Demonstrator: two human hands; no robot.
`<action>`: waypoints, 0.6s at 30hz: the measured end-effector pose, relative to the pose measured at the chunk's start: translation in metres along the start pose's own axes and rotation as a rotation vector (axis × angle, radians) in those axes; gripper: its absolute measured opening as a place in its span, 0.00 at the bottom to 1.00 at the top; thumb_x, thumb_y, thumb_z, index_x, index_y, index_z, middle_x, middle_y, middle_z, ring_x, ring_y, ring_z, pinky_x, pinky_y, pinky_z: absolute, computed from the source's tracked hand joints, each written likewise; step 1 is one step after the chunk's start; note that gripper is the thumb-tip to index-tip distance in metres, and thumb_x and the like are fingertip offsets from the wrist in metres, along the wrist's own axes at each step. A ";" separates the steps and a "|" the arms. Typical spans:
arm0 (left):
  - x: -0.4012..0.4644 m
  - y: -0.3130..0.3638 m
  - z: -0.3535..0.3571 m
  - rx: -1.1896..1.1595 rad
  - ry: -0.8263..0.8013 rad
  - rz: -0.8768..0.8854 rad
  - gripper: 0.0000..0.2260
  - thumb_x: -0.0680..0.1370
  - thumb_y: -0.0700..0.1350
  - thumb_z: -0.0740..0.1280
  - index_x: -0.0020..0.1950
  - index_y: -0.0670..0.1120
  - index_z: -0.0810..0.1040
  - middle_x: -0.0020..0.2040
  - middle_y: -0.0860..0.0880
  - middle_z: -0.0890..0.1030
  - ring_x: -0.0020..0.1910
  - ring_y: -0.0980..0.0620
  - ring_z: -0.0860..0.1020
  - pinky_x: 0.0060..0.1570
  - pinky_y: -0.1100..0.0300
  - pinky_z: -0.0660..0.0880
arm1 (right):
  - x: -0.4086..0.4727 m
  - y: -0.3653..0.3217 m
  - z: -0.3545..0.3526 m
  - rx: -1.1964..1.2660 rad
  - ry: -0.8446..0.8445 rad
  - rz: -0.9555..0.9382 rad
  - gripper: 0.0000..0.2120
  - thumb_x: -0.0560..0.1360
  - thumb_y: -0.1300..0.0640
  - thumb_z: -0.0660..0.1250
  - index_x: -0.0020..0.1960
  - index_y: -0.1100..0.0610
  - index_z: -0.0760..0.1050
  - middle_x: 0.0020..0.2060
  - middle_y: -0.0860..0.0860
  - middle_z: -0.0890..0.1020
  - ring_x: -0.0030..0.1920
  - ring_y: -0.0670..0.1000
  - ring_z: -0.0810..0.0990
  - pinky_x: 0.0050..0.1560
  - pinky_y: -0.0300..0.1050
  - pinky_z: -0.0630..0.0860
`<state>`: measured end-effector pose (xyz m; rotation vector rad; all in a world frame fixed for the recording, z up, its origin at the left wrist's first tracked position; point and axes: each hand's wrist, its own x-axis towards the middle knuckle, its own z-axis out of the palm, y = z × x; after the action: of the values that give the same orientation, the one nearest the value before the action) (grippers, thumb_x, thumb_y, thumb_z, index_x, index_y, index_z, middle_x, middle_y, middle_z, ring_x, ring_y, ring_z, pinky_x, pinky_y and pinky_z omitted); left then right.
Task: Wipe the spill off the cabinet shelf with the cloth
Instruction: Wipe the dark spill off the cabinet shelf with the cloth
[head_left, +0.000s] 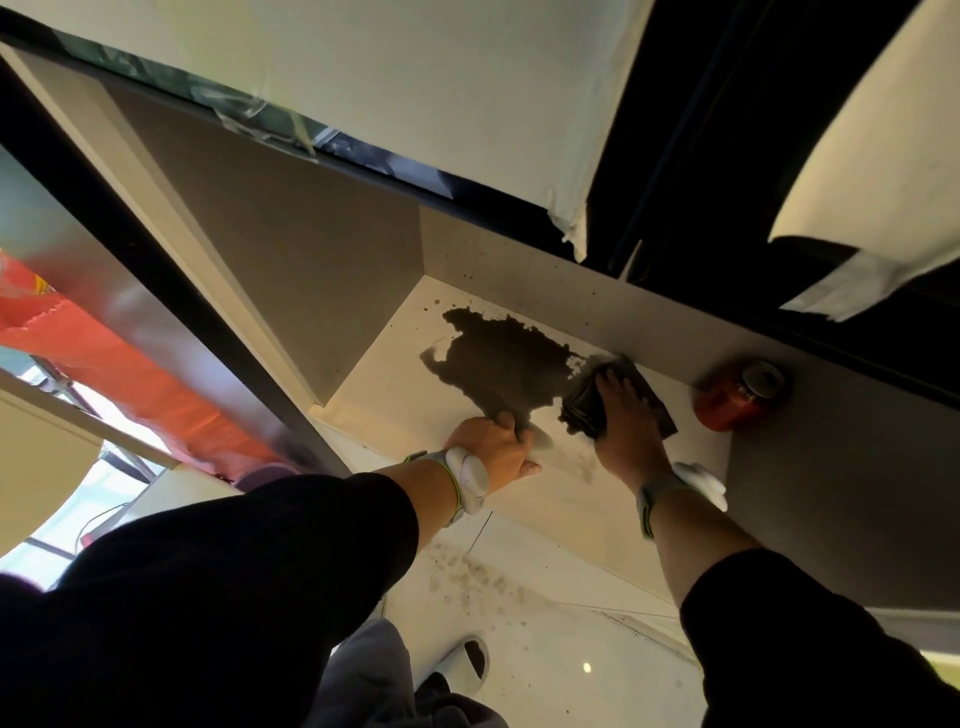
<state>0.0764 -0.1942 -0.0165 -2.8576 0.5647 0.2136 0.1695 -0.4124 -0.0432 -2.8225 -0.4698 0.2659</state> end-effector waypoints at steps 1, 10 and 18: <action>0.000 0.000 0.001 0.002 0.002 -0.001 0.27 0.85 0.62 0.52 0.69 0.41 0.70 0.58 0.37 0.76 0.46 0.40 0.82 0.39 0.53 0.70 | -0.005 0.000 0.003 0.003 0.015 0.012 0.39 0.76 0.60 0.71 0.82 0.56 0.56 0.81 0.55 0.59 0.82 0.58 0.53 0.81 0.59 0.50; -0.004 0.001 0.002 -0.020 0.039 -0.005 0.26 0.85 0.61 0.52 0.68 0.41 0.70 0.58 0.38 0.76 0.46 0.40 0.82 0.38 0.53 0.69 | -0.061 -0.012 0.016 0.024 0.072 0.085 0.36 0.76 0.61 0.63 0.82 0.56 0.57 0.82 0.55 0.58 0.82 0.57 0.52 0.82 0.57 0.48; -0.016 -0.001 0.013 -0.158 0.094 -0.043 0.25 0.85 0.61 0.53 0.68 0.42 0.68 0.61 0.37 0.72 0.47 0.38 0.80 0.39 0.51 0.77 | -0.091 -0.029 0.024 0.020 0.069 0.191 0.34 0.79 0.59 0.60 0.83 0.52 0.55 0.82 0.52 0.55 0.83 0.53 0.49 0.82 0.55 0.46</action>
<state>0.0613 -0.1845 -0.0258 -3.0431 0.5258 0.1228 0.0715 -0.4116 -0.0451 -2.8487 -0.1815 0.2077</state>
